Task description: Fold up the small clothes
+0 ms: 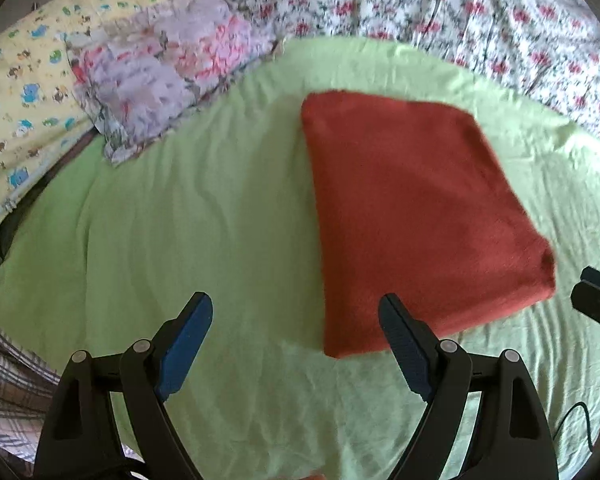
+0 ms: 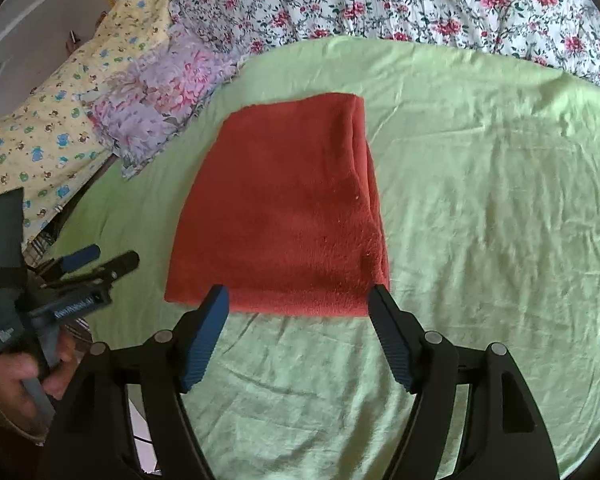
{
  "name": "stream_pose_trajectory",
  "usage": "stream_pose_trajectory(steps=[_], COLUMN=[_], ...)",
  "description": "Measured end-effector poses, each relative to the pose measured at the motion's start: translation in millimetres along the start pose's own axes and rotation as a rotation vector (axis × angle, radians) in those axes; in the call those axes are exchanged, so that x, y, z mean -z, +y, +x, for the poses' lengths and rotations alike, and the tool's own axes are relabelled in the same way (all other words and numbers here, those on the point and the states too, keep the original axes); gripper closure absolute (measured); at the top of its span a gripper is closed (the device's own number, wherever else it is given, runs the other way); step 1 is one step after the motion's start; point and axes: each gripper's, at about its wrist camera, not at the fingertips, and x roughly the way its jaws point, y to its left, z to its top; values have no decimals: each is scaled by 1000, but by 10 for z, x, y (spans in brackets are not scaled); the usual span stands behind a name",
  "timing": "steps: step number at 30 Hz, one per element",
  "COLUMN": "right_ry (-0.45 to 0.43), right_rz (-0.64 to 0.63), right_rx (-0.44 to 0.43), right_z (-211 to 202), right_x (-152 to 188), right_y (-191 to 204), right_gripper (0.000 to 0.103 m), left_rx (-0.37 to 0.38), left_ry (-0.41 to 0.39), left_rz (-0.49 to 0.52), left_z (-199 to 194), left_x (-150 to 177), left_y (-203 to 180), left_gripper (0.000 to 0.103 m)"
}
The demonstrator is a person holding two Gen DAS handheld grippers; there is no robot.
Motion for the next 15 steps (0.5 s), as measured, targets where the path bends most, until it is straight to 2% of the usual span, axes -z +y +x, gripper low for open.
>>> stream_pose_trajectory(steps=[7, 15], right_ry=[22, 44], right_rz=[-6, -29], right_rx=[-3, -12], right_z=[145, 257], right_x=[-39, -113], right_y=[57, 154], right_gripper=[27, 27], left_rx=[-61, -87], left_ry=[23, 13], left_rz=[20, 11], left_z=[106, 83], left_x=[-40, -160], left_y=[-9, 58], left_gripper=[17, 18])
